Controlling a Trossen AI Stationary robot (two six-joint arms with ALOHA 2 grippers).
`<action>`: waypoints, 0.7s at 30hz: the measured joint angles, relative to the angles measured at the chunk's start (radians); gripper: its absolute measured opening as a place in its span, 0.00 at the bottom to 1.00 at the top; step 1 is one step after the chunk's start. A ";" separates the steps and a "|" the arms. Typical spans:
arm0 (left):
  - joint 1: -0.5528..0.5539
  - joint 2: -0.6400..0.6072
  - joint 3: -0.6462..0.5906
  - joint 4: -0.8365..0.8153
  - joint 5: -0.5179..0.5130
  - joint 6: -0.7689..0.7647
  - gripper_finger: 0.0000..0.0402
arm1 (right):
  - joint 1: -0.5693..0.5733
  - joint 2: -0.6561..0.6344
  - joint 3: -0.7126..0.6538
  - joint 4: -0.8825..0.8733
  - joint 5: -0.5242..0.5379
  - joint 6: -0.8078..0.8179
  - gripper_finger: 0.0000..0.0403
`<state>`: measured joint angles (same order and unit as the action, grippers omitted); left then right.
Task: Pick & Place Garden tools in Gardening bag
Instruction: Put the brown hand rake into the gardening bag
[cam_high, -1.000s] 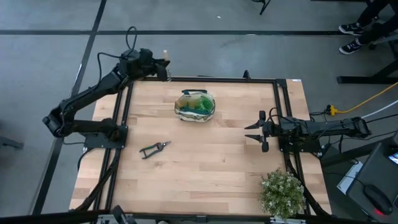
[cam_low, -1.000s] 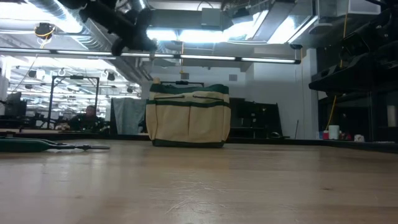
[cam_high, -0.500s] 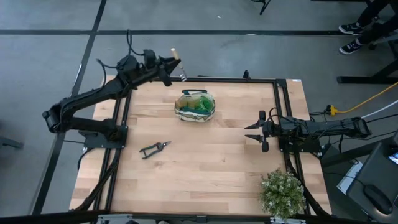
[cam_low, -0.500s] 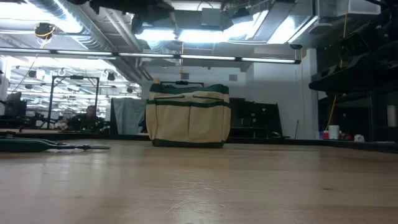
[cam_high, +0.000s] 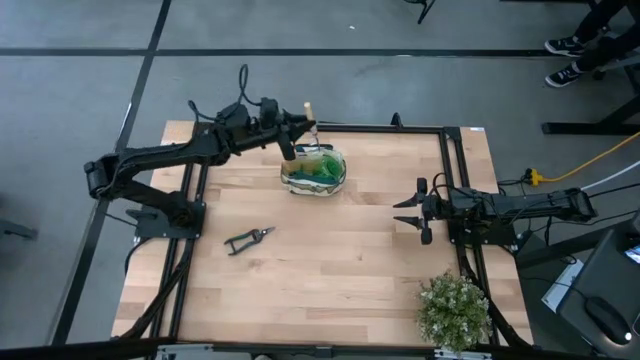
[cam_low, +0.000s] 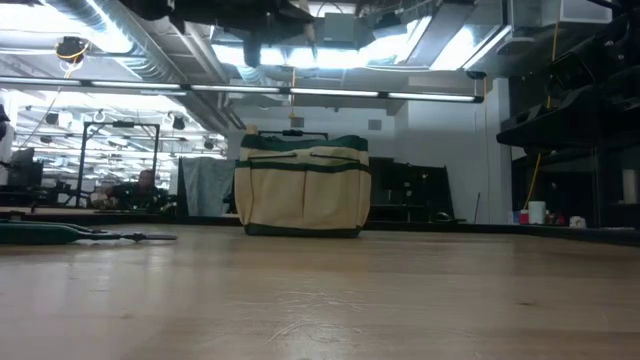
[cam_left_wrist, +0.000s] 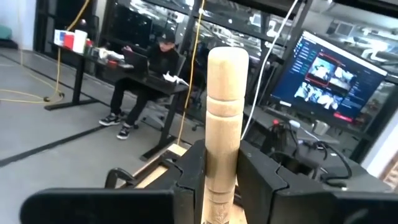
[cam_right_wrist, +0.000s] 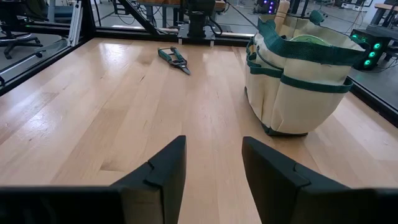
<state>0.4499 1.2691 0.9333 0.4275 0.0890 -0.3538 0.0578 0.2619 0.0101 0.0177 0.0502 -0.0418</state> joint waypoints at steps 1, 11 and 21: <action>-0.003 0.005 0.000 0.001 0.000 0.000 0.16 | 0.000 0.000 0.000 0.000 0.000 0.000 0.40; -0.011 0.023 0.000 -0.043 0.039 0.085 0.17 | 0.000 0.000 0.000 0.000 0.000 0.000 0.40; -0.010 0.023 0.000 -0.173 0.070 0.287 0.17 | 0.000 0.000 0.000 0.000 0.000 0.000 0.40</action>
<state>0.4400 1.2926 0.9333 0.2542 0.1593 -0.0669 0.0577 0.2620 0.0101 0.0177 0.0502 -0.0418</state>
